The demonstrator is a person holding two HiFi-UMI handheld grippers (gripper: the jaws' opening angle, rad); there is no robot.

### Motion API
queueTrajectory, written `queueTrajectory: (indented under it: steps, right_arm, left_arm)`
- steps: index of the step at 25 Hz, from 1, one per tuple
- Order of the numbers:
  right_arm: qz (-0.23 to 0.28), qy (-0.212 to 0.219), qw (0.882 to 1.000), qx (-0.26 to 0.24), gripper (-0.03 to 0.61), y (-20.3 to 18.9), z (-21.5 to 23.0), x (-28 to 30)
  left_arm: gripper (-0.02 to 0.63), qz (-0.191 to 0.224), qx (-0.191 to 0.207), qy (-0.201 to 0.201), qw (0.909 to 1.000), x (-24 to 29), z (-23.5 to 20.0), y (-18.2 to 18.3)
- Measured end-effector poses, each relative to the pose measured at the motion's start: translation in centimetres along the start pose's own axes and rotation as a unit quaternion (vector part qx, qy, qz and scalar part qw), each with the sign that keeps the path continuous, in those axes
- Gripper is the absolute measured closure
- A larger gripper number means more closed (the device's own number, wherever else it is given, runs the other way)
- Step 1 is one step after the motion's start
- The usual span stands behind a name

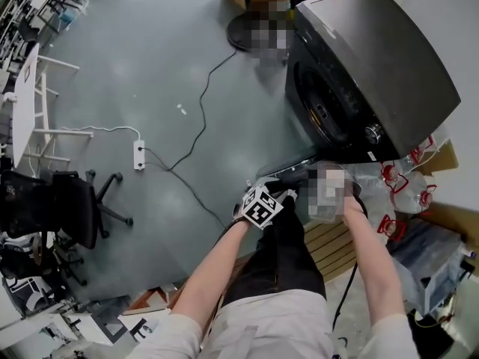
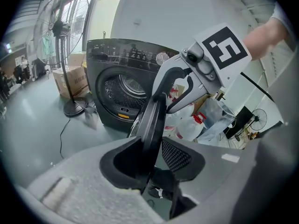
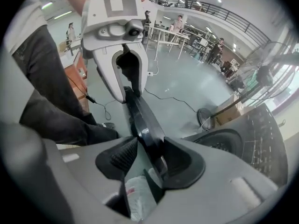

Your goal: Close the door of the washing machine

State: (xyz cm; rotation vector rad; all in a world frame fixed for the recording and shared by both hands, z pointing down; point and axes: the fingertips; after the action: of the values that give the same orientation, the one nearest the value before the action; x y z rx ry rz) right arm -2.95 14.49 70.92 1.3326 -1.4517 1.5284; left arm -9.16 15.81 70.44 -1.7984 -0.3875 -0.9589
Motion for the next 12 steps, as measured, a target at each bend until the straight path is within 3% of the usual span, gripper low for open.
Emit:
queueTrajectory:
  steps: [12]
  right_arm:
    - [0.04,-0.022,0.993,0.105,0.41,2.5,6.0,1.5]
  left_arm:
    - [0.431,-0.035,0.028,0.011,0.999,0.6,-8.5,2.3]
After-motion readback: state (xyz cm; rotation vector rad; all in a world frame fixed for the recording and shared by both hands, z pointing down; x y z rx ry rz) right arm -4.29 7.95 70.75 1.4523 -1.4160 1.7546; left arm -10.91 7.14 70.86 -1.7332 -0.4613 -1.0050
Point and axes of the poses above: the fingertips, and each gripper's own axes: x forward along the fingers, z to its right, y out of its top, and after that the axes turned 9 degrees about x, right-handed
